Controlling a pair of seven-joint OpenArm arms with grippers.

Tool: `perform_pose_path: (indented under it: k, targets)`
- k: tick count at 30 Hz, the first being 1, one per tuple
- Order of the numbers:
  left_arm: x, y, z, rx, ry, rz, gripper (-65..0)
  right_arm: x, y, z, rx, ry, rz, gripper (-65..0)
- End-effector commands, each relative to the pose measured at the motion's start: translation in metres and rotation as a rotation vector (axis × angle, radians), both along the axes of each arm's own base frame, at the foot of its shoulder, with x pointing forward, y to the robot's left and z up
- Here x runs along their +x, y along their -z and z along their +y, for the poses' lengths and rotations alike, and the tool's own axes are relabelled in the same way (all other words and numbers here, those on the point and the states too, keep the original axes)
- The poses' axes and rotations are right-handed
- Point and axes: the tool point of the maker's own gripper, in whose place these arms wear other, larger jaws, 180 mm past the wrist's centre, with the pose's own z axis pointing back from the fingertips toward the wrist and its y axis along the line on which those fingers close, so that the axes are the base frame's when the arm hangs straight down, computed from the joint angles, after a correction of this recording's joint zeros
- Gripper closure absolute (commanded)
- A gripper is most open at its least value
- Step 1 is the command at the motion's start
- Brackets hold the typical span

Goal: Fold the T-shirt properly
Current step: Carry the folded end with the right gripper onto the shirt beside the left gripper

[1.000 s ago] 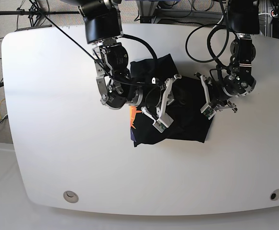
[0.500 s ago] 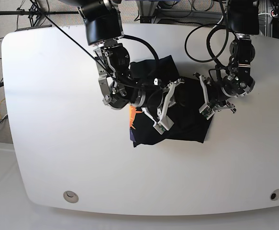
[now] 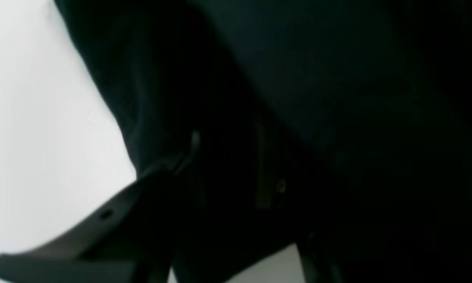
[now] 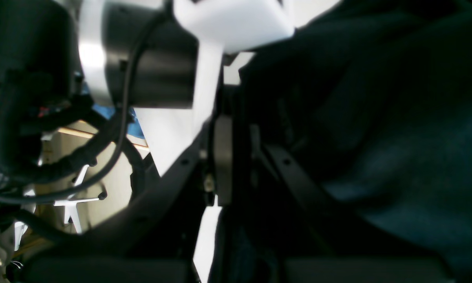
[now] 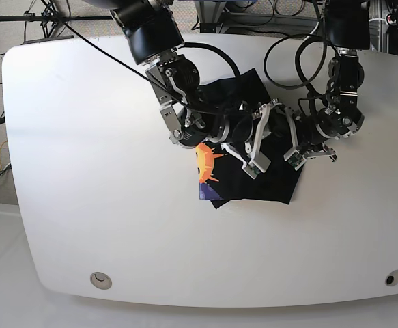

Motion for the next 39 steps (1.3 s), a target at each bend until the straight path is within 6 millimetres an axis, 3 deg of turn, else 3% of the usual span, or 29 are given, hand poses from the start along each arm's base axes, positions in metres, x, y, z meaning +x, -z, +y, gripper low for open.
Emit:
perform_pose_path:
  k: [1,20,26,30,39]
  targets:
    - [0.003,-0.003,0.001,0.02,0.005,-0.008,-14.9,0.009,-0.03,0.01,0.096,-0.007,-0.048,-1.2]
    - [0.001,-0.005,0.013,0.043,-0.021,-0.012,-15.9,0.022,-0.028,-0.002,0.034,0.032,-0.094,-1.7]
    - [0.01,-0.017,0.022,0.041,-0.049,-0.056,-15.5,0.036,-0.018,-0.013,-0.027,0.053,-0.105,-25.8]
    - [0.012,-0.019,0.024,0.045,-0.048,-0.065,-15.3,0.042,-0.016,-0.017,-0.051,0.066,-0.126,-38.1]
    - [0.014,-0.023,0.027,0.073,-0.024,-0.08,-14.9,0.051,-0.013,-0.026,-0.086,0.078,-0.204,-40.4]
